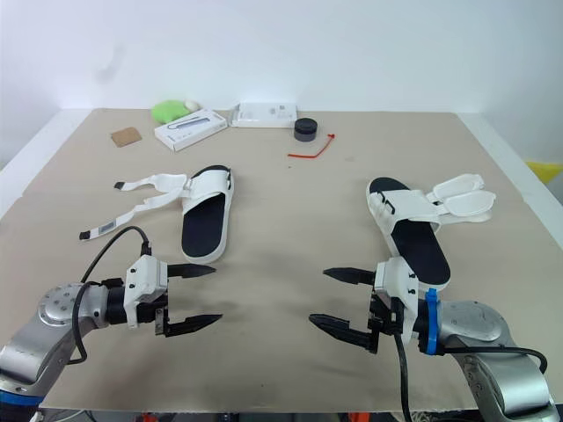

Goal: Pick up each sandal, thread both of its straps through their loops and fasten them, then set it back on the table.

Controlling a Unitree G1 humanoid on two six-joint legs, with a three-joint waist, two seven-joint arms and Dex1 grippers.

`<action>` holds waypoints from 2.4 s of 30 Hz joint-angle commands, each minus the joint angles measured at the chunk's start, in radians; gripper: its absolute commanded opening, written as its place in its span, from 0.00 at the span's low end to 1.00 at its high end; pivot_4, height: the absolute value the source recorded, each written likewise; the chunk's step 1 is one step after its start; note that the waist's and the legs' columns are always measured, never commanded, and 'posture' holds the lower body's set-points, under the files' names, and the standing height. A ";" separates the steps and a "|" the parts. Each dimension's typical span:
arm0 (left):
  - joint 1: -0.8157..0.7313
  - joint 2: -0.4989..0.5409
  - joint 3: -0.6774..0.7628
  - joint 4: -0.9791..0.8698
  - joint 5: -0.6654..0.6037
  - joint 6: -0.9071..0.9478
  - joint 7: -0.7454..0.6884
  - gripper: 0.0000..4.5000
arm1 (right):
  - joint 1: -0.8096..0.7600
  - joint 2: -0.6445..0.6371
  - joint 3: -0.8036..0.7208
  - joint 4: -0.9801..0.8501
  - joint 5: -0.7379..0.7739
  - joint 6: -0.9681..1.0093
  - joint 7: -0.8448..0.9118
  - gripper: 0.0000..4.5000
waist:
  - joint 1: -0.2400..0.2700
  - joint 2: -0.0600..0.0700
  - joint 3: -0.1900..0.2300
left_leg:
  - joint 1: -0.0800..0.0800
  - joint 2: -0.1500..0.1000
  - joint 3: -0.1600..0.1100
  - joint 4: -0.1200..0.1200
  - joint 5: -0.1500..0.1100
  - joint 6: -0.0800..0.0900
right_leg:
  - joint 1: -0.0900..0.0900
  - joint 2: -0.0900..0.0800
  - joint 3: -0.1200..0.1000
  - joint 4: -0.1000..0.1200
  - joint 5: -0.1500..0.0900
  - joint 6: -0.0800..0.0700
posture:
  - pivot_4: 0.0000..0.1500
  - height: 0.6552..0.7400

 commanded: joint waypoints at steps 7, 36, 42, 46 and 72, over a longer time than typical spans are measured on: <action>-0.093 -0.013 -0.008 -0.024 -0.063 0.038 -0.026 0.99 | -0.001 0.036 -0.010 -0.042 0.018 0.004 -0.064 1.00 | -0.001 0.000 0.000 | 0.000 0.000 0.000 0.000 0.000 0.000 | 0.000 0.000 0.001 0.000 0.000 0.000 | 1.00 1.00; -0.420 -0.339 -0.228 0.191 0.063 -0.066 0.034 0.99 | -0.151 0.069 -0.367 0.398 -0.183 0.103 -0.614 1.00 | -0.008 0.001 -0.001 | -0.004 -0.003 0.012 0.000 0.000 0.002 | 0.000 0.003 0.017 0.000 0.005 0.006 | 1.00 1.00; -0.407 -0.334 -0.221 0.185 0.062 -0.070 0.040 0.99 | -0.247 0.059 -0.331 0.486 -0.217 0.076 -0.611 1.00 | -0.007 0.001 -0.001 | -0.004 -0.003 0.014 0.000 0.000 0.002 | 0.000 0.003 0.020 -0.001 0.006 0.007 | 1.00 1.00; -0.398 -0.330 -0.219 0.174 0.059 -0.065 0.045 0.99 | -0.295 0.056 -0.296 0.533 -0.238 0.065 -0.603 1.00 | -0.007 0.001 -0.001 | -0.004 -0.003 0.016 0.000 0.000 0.003 | -0.001 0.003 0.021 -0.001 0.006 0.008 | 1.00 1.00; -0.369 -0.316 -0.215 0.142 0.059 -0.056 0.088 0.99 | -0.356 0.179 -0.197 0.322 -0.167 0.343 -0.685 1.00 | -0.008 0.002 -0.001 | -0.004 -0.001 0.019 0.001 -0.001 0.004 | -0.002 0.004 0.024 -0.002 0.007 0.010 | 1.00 1.00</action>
